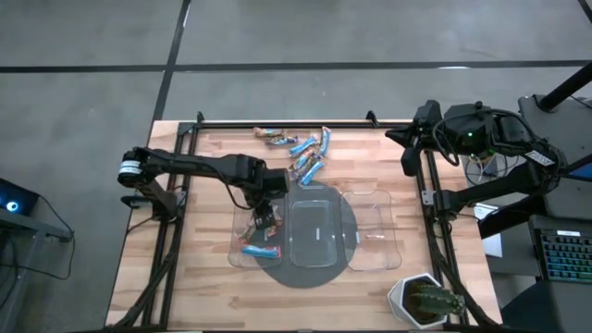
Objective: Pick and place Granola Bars by type
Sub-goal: Put the blue granola bar into the middle transparent bin
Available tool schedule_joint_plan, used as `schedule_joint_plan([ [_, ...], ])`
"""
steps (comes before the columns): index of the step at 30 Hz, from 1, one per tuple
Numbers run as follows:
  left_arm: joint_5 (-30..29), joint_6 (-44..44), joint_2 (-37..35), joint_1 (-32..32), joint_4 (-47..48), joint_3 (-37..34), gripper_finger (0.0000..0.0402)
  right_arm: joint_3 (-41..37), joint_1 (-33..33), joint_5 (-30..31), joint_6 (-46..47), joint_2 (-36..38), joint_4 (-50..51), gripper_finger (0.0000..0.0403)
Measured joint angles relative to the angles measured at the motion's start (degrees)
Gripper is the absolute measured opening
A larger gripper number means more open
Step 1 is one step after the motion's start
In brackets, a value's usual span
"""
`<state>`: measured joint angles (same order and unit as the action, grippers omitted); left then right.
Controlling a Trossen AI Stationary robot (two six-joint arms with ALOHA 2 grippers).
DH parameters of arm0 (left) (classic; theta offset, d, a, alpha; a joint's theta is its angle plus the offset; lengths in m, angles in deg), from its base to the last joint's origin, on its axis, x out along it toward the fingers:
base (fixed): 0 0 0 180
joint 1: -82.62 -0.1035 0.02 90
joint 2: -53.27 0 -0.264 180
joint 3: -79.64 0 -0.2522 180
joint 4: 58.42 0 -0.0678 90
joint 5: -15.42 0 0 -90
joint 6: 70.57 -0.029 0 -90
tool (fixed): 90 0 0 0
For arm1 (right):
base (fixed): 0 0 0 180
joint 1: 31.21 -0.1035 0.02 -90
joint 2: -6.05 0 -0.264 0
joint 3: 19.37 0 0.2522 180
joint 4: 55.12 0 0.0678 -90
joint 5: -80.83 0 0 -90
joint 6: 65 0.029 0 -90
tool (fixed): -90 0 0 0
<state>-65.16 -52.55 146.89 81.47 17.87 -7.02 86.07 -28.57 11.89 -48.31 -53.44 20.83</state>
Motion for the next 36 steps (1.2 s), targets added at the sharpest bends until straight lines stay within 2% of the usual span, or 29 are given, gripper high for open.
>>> schedule_joint_plan([
  [7, 2.70, -0.13, 0.02, 0.02, 0.00, 0.00, 0.0111, 0.00, 0.00, 0.00, -0.17, 0.00, 0.02, 0.0008],
  [11, 3.02, -0.33, -0.17, 0.02, -0.07, 0.00, 0.0075, 0.00, 0.00, 0.00, -0.37, 0.00, 0.02, 0.0008],
  [16, 3.06, -0.28, -2.08, 0.02, -2.08, 0.05, 0.0013, 0.00, 0.00, 0.00, -0.35, 0.00, 0.02, 0.0008],
  [23, 2.66, -0.24, -7.18, 0.02, -7.62, 4.91, 0.0001, 0.00, 0.00, 0.00, -0.35, 0.00, 0.02, 0.0008],
  [31, -6.04, -5.59, -18.91, -0.15, -21.68, 6.92, 0.0000, 0.00, 0.02, -0.01, -0.52, 0.00, -0.30, 0.0008],
  [36, -14.24, -7.69, -25.47, -0.28, -23.42, 5.21, 0.0000, 0.00, 0.00, 0.00, -1.07, 0.00, -1.53, 0.0008],
])
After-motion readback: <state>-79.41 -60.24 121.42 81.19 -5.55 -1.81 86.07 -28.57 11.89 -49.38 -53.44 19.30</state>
